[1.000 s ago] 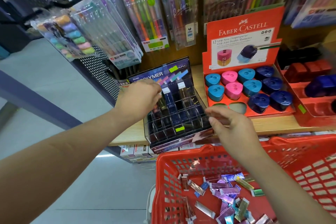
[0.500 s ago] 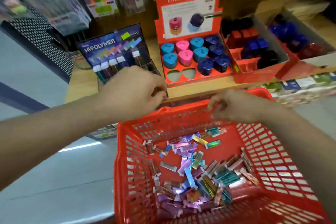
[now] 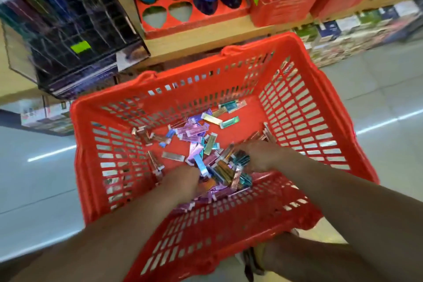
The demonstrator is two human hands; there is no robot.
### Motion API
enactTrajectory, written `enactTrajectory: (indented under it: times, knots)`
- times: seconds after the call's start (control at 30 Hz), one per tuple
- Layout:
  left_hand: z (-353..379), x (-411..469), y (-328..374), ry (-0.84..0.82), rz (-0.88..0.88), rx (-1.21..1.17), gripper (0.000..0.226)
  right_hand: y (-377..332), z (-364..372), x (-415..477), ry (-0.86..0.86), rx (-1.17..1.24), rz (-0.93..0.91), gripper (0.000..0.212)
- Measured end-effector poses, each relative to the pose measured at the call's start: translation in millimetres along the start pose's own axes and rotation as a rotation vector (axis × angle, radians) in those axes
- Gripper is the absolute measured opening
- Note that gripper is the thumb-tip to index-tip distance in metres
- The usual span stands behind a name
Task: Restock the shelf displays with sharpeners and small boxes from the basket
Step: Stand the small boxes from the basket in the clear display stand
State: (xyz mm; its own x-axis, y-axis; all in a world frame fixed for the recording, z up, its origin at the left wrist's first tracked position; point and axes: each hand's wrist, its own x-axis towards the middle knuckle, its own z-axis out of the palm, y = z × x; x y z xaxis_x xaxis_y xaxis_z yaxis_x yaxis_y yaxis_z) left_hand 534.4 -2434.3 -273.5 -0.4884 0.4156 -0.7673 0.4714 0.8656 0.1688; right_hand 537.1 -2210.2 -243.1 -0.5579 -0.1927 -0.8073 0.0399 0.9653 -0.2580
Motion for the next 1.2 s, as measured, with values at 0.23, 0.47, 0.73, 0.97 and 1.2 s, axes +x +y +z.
enactTrajectory:
  times: [0.23, 0.47, 0.73, 0.97, 1.2]
  knots:
    - [43.9, 6.6, 22.4, 0.236, -0.119, -0.293, 0.08, -25.4, 45.3, 24.2, 0.025, -0.073, -0.003, 0.118]
    - [46.6, 4.2, 14.8, 0.219, -0.079, -0.167, 0.061, -37.0, 47.4, 39.1, 0.094, -0.312, -0.149, 0.066]
    - [36.7, -4.5, 17.2, 0.174, -0.059, -0.098, 0.048, -38.0, 52.4, 33.5, -0.052, 0.095, -0.121, 0.036]
    - [23.5, -7.3, -9.0, 0.167, -0.234, -0.673, 0.021, -34.1, 25.2, 24.6, -0.213, 1.005, 0.181, 0.03]
    - [-44.1, -36.3, -1.2, 0.133, -0.188, -1.73, 0.003, -46.1, -10.5, -5.2, -0.185, 1.297, 0.067, 0.055]
